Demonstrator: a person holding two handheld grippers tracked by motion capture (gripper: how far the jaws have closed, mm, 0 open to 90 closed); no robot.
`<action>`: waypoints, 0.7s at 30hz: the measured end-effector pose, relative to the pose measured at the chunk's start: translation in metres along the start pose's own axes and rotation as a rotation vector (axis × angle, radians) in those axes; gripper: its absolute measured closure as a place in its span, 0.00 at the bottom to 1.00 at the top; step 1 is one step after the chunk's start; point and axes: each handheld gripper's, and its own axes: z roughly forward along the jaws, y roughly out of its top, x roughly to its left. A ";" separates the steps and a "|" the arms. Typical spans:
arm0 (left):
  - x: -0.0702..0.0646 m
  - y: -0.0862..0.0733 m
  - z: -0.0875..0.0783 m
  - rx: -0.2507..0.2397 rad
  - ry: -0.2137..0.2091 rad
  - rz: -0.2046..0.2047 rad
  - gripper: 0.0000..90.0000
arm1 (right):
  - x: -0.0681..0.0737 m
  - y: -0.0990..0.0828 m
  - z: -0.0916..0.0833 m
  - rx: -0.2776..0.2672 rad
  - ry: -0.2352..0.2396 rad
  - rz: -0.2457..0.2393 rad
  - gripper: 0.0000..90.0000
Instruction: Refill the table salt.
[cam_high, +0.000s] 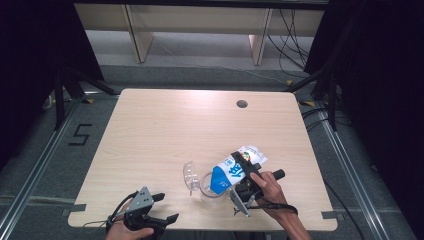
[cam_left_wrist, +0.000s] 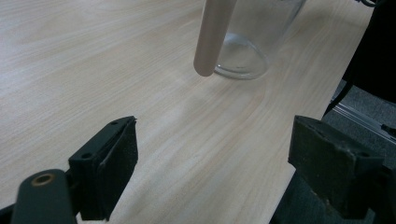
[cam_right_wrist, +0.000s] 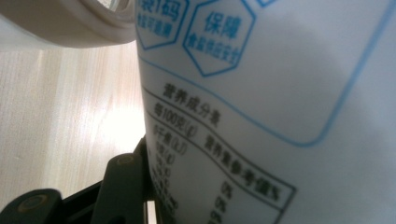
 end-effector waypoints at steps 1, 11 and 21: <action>0.001 0.000 -0.001 0.008 0.002 0.009 0.17 | 0.000 0.000 0.000 -0.001 -0.001 -0.013 0.56; 0.000 0.000 0.000 0.000 -0.001 0.001 0.17 | 0.002 0.000 -0.002 0.032 -0.008 -0.021 0.56; 0.001 0.000 0.000 0.007 0.000 0.008 0.17 | 0.001 0.001 -0.002 0.024 -0.031 -0.065 0.56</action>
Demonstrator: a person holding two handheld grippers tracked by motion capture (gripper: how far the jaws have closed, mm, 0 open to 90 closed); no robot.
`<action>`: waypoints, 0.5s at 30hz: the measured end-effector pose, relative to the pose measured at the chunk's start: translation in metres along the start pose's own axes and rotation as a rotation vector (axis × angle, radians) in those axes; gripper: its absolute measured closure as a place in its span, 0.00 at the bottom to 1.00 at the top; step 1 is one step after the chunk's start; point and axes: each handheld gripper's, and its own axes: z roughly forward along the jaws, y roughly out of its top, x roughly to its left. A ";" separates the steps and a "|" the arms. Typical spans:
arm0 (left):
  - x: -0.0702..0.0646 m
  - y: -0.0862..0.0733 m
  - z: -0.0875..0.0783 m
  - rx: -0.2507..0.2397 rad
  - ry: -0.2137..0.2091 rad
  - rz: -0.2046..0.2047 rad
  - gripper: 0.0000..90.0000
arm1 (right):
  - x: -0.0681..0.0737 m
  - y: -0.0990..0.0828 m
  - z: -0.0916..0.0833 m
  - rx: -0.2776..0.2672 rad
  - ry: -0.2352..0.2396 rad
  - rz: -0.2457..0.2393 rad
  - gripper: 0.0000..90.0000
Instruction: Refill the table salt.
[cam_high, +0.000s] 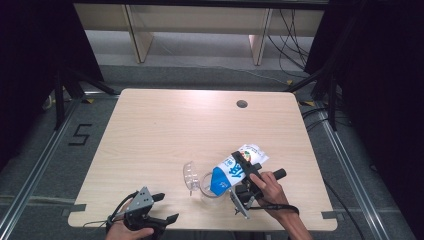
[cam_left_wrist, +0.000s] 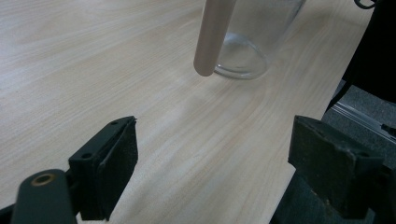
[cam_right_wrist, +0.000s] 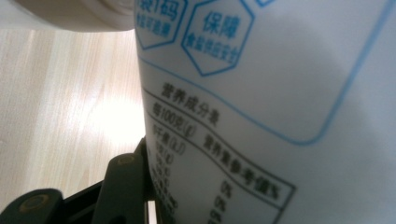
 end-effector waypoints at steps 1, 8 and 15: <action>0.000 0.000 0.000 0.000 0.000 0.000 0.17 | 0.000 0.000 0.000 -0.001 0.001 -0.009 0.56; 0.000 0.000 0.000 0.000 0.000 0.000 0.17 | -0.001 0.001 -0.001 0.011 0.004 -0.046 0.57; 0.000 0.000 0.000 0.001 0.000 0.002 0.17 | -0.002 0.000 -0.001 0.004 -0.015 -0.049 0.57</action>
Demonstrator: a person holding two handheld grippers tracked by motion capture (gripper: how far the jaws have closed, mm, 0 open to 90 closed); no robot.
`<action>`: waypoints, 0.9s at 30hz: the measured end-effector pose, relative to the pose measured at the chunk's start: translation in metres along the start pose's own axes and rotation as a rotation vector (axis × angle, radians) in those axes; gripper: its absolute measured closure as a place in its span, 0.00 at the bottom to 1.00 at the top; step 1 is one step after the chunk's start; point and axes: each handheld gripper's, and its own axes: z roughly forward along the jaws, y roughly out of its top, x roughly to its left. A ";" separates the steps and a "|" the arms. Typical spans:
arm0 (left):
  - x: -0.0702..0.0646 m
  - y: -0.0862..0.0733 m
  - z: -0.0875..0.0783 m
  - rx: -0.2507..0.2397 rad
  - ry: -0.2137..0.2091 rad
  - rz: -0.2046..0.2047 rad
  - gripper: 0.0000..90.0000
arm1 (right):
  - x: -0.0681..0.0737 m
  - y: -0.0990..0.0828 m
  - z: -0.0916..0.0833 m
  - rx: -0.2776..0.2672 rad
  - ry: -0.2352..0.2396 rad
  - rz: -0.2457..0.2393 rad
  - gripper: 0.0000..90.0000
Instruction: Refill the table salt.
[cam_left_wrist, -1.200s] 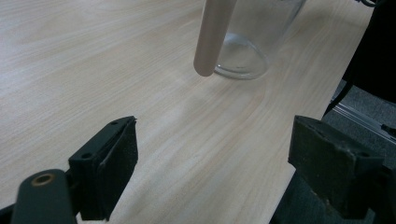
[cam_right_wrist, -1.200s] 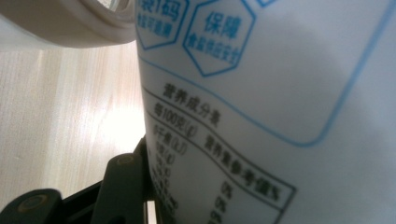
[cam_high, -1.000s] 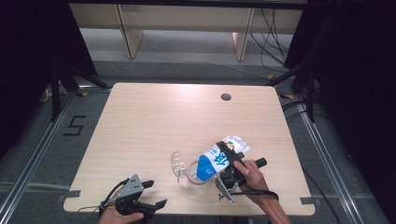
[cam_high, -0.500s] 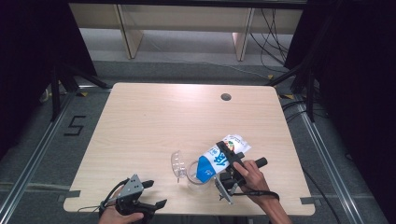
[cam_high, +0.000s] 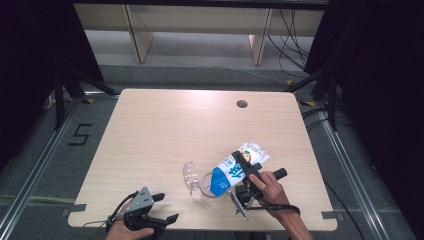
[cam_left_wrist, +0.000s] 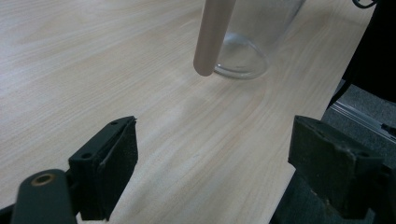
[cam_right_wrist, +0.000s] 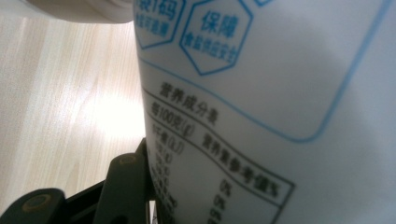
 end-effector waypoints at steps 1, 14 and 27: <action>0.000 0.000 0.000 0.000 0.000 0.000 0.17 | 0.000 0.000 0.000 0.003 0.003 -0.004 0.57; 0.000 0.000 0.000 0.000 0.001 -0.002 0.17 | -0.004 0.000 0.000 0.001 -0.004 -0.065 0.58; 0.000 0.000 0.000 0.000 0.001 -0.003 0.17 | 0.001 0.000 0.000 0.012 -0.003 -0.021 0.58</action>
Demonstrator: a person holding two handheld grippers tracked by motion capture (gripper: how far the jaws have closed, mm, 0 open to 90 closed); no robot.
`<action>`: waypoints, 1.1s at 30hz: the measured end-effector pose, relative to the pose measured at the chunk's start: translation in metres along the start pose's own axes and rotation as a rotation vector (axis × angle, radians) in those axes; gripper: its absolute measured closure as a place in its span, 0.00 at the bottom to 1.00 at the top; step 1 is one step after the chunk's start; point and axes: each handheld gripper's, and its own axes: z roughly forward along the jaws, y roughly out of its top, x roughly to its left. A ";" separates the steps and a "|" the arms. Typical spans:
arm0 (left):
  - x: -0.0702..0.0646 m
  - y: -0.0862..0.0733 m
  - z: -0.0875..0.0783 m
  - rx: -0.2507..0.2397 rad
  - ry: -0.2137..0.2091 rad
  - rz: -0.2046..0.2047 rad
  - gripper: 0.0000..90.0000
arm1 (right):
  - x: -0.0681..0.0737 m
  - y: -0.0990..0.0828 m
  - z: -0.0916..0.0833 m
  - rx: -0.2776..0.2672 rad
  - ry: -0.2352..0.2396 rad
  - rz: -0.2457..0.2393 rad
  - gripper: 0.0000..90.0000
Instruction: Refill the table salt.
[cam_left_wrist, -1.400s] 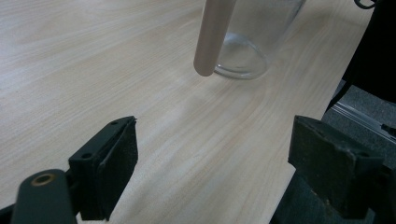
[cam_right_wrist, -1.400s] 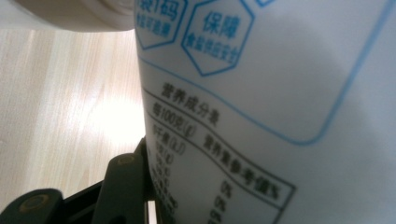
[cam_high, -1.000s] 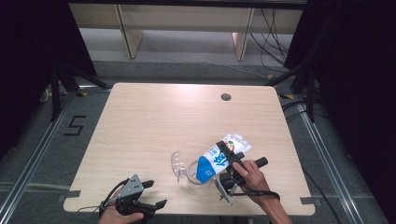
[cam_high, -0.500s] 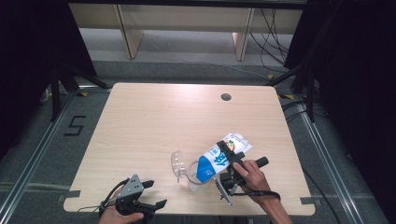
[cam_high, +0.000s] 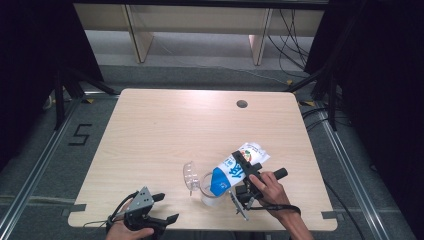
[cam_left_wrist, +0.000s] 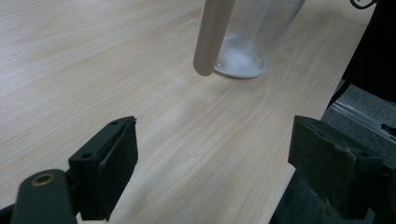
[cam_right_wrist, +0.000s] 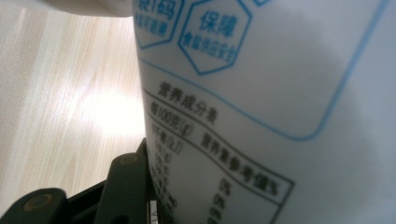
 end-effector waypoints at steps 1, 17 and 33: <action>0.000 0.000 0.000 0.001 0.000 0.001 0.17 | 0.000 0.000 0.000 0.002 0.000 -0.005 0.58; 0.000 0.000 0.000 0.001 -0.001 0.002 0.17 | -0.004 0.000 -0.001 -0.005 -0.023 -0.062 0.59; -0.001 0.000 0.000 -0.003 -0.003 -0.005 0.17 | -0.004 -0.001 -0.001 -0.006 -0.033 -0.076 0.59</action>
